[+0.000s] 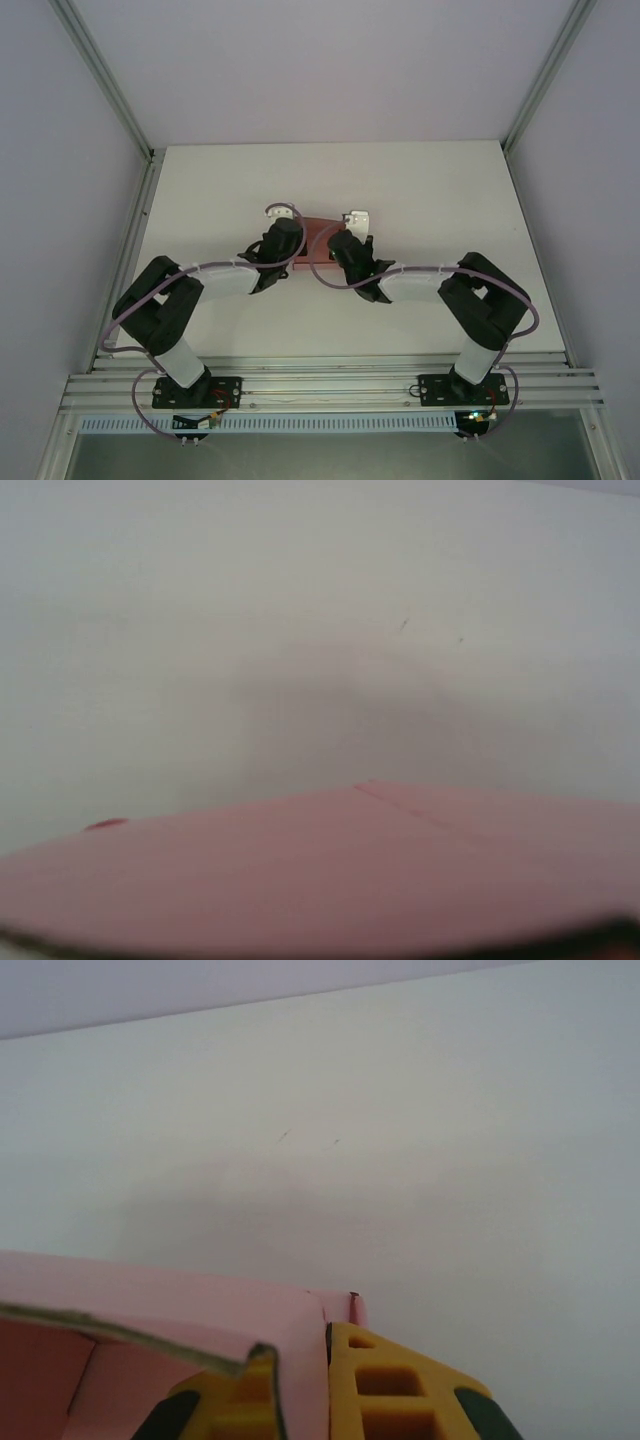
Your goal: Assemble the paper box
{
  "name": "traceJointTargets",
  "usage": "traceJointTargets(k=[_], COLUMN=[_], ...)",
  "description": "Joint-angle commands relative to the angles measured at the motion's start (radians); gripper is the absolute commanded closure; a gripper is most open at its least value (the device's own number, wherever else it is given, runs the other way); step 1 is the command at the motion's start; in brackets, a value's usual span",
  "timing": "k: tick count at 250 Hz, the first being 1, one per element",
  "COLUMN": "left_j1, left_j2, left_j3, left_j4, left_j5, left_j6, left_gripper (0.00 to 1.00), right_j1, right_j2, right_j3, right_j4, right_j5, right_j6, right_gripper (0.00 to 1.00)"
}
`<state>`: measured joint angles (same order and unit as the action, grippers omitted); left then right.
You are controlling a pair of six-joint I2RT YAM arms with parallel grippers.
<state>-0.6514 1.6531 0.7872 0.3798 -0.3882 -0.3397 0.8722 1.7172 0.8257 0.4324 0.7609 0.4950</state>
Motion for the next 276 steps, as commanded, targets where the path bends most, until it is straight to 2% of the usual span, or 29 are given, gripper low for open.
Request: traceJointTargets(k=[1,23,54,83,99,121,135,170,205,239,249,267,276], left_j1=[-0.035,-0.036,-0.036,-0.036,-0.036,-0.036,-0.036,-0.037,-0.036,-0.038,-0.038,-0.036,-0.03], left_j2=[0.013,-0.023,-0.114,-0.197,-0.232,-0.275,-0.302,-0.385,-0.552,-0.752,-0.792,-0.799,-0.766], left_j3=[-0.061,-0.075,-0.083,-0.087,-0.083,-0.104,-0.115,-0.134,-0.144,-0.109,-0.092,-0.024,0.028], left_j4=[-0.034,-0.043,-0.115,-0.201,-0.26,-0.285,-0.301,-0.372,-0.441,-0.534,-0.563,-0.678,-0.76], left_j5=[0.194,0.191,0.156,0.108,0.085,0.053,0.073,0.082,0.109,0.132,0.104,0.006,-0.039], left_j6=[-0.02,-0.025,-0.027,-0.021,-0.008,-0.012,-0.013,-0.047,-0.096,-0.138,-0.173,-0.239,-0.28], left_gripper=[0.92,0.89,0.73,0.7,0.58,0.55,0.47,0.46,0.35,0.31,0.24,0.02,0.0], right_j1=[0.032,0.035,0.036,0.037,0.036,0.037,0.037,0.037,0.037,0.037,0.036,0.039,0.039], right_j2=[0.016,0.01,0.002,0.005,0.008,0.01,0.013,0.016,0.012,0.01,0.006,0.004,0.003], right_j3=[-0.068,-0.08,-0.093,-0.103,-0.107,-0.118,-0.122,-0.129,-0.13,-0.129,-0.131,-0.138,-0.14], right_j4=[0.004,0.012,0.011,0.012,0.008,0.009,0.009,0.006,-0.001,0.0,0.0,0.009,0.009], right_j5=[-0.095,-0.08,-0.074,-0.072,-0.069,-0.061,-0.058,-0.054,-0.057,-0.075,-0.077,-0.086,-0.086], right_j6=[0.007,-0.015,-0.039,-0.05,-0.05,-0.045,-0.045,-0.045,-0.045,-0.057,-0.058,-0.066,-0.068], right_gripper=[0.97,0.97,0.97,0.98,0.98,0.98,0.99,0.99,0.99,0.98,0.97,0.96,0.96])
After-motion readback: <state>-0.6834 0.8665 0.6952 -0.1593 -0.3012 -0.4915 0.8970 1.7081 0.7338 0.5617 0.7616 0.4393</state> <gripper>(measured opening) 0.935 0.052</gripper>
